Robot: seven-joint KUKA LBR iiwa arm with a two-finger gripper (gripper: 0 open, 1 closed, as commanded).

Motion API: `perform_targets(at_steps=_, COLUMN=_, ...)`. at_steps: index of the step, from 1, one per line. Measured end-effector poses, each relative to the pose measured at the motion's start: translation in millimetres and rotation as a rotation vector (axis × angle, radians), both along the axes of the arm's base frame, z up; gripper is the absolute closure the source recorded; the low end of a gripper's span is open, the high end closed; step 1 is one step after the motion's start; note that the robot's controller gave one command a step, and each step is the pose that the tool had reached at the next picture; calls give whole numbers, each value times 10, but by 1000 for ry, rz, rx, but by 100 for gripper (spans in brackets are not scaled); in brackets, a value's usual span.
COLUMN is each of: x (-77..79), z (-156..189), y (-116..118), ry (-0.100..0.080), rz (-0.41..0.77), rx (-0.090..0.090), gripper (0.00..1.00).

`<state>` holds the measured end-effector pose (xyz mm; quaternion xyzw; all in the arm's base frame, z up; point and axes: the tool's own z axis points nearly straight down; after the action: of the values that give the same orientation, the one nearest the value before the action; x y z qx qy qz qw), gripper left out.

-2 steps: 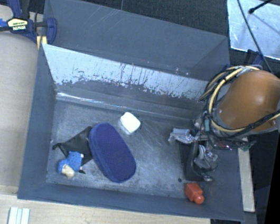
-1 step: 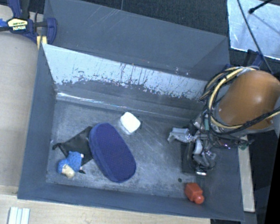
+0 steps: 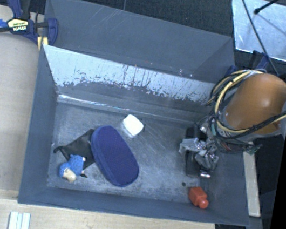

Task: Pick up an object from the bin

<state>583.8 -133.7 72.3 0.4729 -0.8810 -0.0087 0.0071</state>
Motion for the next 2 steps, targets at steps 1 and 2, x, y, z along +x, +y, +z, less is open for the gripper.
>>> perform_targets(at_steps=1, x=201, z=1233, y=40, ry=-34, rz=-16, rx=-10, gripper=100)
perform_targets(at_steps=2, x=-14, z=564, y=34, ry=-19, rz=303, rx=-3, gripper=100)
